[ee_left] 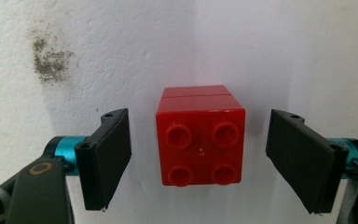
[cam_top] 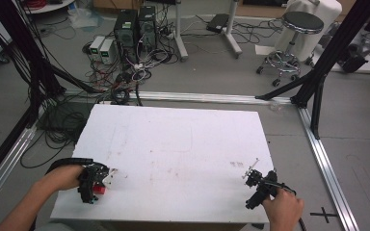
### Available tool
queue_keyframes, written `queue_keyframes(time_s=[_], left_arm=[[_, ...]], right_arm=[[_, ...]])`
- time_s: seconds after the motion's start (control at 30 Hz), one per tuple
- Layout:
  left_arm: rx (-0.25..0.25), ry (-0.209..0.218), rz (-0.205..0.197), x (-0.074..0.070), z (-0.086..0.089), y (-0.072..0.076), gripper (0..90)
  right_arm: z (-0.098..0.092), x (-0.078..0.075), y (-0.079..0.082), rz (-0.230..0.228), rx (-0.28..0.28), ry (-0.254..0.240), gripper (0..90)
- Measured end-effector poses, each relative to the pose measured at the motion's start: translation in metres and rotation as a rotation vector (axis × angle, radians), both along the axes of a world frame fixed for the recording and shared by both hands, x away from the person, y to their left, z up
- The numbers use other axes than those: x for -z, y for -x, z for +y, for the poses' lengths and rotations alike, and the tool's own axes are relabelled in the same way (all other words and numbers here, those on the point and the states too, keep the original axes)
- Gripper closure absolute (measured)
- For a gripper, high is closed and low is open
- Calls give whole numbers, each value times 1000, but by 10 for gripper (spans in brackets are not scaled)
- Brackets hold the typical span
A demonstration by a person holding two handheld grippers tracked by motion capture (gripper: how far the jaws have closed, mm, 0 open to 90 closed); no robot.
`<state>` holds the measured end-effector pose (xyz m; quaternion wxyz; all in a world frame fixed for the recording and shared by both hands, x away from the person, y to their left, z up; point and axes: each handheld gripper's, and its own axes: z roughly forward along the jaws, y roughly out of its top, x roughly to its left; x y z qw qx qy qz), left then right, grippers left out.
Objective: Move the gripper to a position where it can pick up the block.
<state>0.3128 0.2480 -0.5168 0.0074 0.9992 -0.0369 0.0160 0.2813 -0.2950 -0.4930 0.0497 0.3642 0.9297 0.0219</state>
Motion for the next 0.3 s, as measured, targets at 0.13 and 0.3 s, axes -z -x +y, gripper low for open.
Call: queue_keyframes(time_s=[0.13, 0.3], left_arm=[[2, -5, -1, -1, 0, -1, 226], [0, -3, -5, -3, 0, 0, 226]], right_arm=[[0, 0, 0, 0, 0, -1, 15], [0, -1, 0, -2, 0, -2, 15]])
